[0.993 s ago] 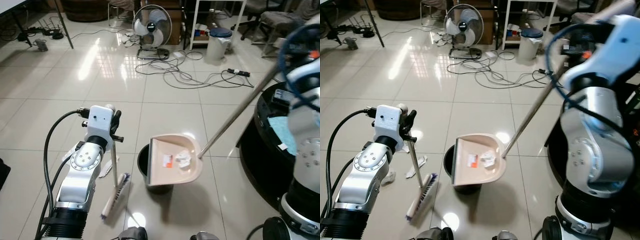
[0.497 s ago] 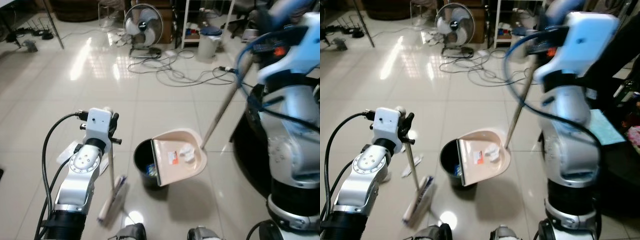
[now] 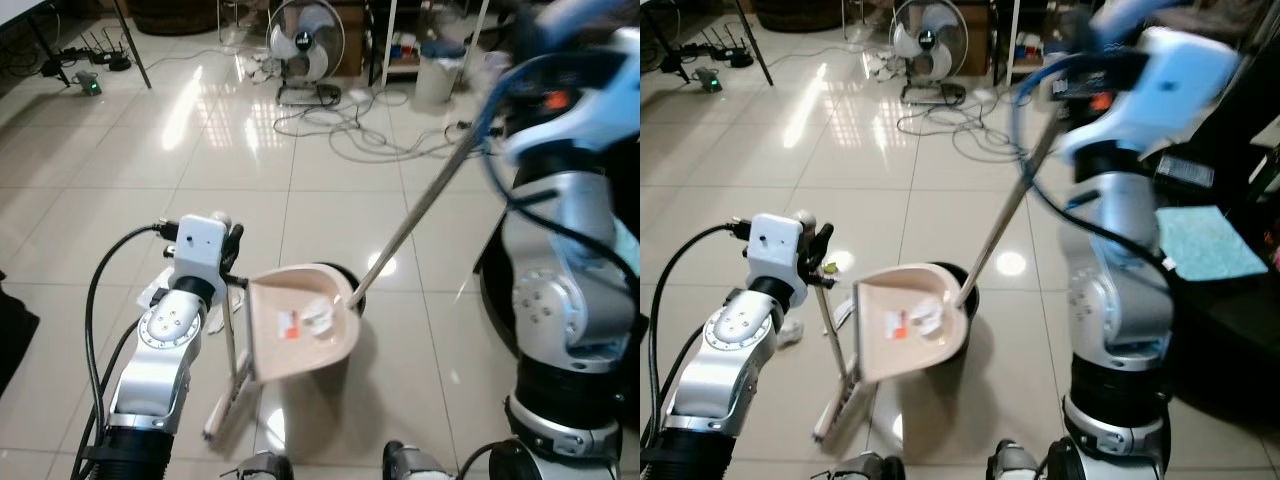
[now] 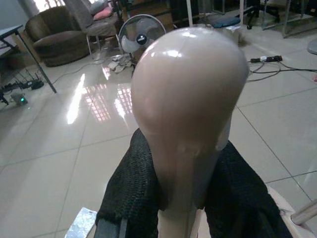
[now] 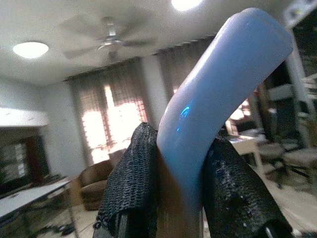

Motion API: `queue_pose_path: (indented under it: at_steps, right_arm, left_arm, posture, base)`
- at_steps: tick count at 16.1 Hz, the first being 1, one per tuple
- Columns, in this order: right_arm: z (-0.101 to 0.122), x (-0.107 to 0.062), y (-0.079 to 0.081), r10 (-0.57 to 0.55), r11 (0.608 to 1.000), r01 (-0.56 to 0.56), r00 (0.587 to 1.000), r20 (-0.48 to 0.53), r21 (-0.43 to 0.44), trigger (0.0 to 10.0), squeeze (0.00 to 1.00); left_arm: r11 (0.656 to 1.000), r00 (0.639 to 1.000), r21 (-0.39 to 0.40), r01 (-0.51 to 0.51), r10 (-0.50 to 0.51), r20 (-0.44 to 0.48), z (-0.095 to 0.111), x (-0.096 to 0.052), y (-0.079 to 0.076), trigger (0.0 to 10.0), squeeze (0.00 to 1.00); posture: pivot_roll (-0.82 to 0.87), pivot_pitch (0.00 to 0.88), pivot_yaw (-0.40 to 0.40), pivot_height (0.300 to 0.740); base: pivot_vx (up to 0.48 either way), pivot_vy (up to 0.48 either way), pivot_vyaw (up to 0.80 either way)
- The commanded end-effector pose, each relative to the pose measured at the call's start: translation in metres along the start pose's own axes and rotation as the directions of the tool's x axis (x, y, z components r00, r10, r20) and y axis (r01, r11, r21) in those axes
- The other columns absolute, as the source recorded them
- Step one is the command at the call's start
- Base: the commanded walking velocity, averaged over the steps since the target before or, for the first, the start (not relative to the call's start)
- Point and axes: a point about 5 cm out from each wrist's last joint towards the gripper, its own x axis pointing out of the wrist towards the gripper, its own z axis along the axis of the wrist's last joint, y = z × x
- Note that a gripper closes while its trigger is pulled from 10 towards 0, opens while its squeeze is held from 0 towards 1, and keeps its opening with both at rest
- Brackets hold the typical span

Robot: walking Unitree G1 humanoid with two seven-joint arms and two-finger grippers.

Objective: Sweep floor

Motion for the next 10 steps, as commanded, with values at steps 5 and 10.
queue_pose_path:
  at_steps: [5, 10]
  right_arm:
    - [0.017, 0.002, -0.006, -0.028, 0.999, 0.029, 0.998, 0.052, -0.016, 10.0, 0.00]
    - [0.021, -0.012, -0.013, 0.039, 0.977, -0.047, 0.998, -0.045, -0.206, 10.0, 0.00]
  left_arm:
    - [0.999, 1.000, 0.027, -0.017, 0.018, -0.009, 0.002, 0.003, 0.014, 10.0, 0.00]
    - [0.999, 1.000, 0.039, -0.009, 0.009, 0.005, 0.003, -0.006, 0.008, 10.0, 0.00]
  posture:
    - [-0.10, 0.097, 0.077, 0.740]
    - [-0.11, 0.096, 0.042, 0.740]
  base:
    - [0.000, 0.000, 0.00]
    - [0.000, 0.000, 0.00]
